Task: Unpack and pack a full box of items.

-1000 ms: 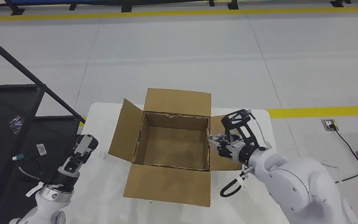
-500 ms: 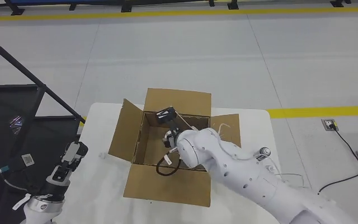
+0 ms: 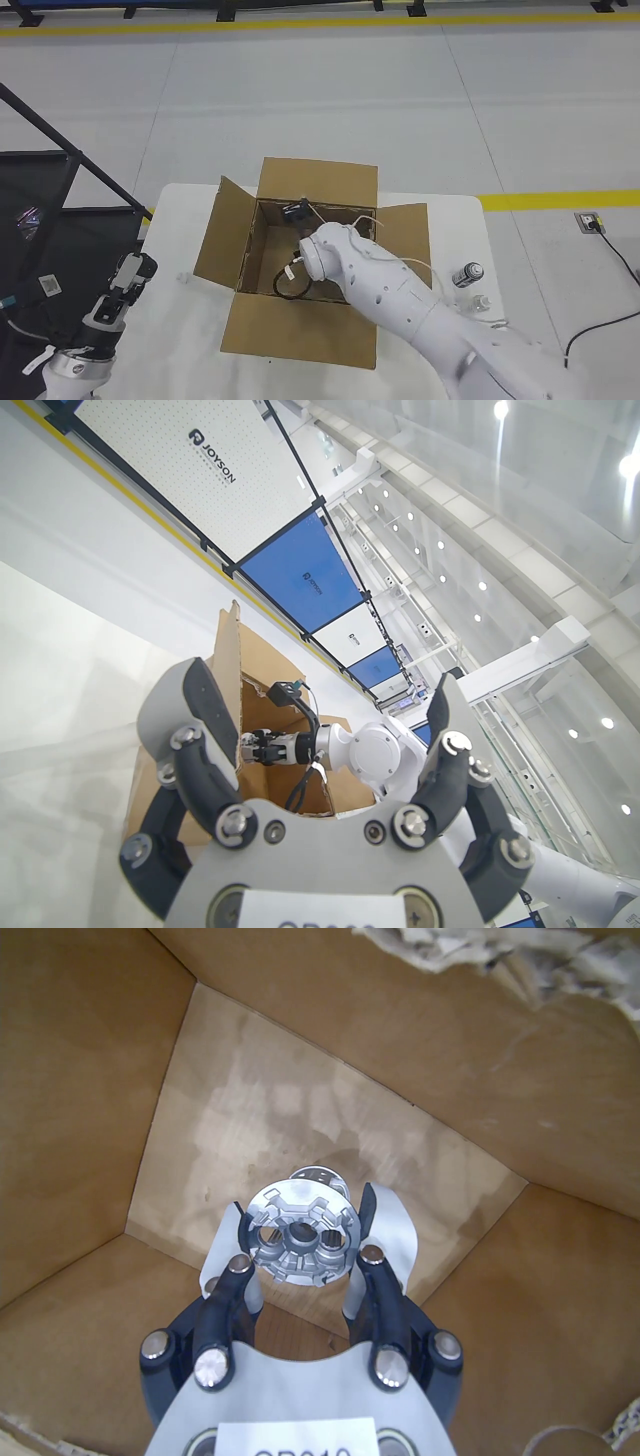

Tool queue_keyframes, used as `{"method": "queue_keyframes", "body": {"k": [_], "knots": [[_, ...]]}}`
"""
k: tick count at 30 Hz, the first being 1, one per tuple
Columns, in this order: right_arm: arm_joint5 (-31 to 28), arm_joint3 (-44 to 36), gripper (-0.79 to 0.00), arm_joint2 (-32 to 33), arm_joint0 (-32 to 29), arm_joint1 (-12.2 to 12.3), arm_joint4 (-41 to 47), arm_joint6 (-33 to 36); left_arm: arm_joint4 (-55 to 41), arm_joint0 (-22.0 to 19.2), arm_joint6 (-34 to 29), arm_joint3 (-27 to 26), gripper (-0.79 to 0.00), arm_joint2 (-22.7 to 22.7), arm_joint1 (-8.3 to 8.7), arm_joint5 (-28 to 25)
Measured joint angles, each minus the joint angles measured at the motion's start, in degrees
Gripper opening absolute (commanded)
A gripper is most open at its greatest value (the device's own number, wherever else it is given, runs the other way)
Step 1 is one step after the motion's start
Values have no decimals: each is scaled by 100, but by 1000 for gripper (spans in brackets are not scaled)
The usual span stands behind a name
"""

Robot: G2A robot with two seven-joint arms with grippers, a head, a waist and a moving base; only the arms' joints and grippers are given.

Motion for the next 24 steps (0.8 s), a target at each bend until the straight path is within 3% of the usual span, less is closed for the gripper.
{"method": "queue_keyframes", "body": {"k": [3,6,9,17,24], "knots": [[-120,359,-400,-10,44,-174,21,-31,0,0,0,0,0,0,0,0],[-225,667,-117,-15,84,-323,11,-59,0,0,0,0,0,0,0,0],[-328,918,0,5,127,-445,4,-81,0,0,0,0,0,0,0,0],[-697,1306,0,142,246,-592,-13,-83,0,0,0,0,0,0,0,0],[-1215,812,0,387,260,-373,-166,118,0,0,0,0,0,0,0,0]]}}
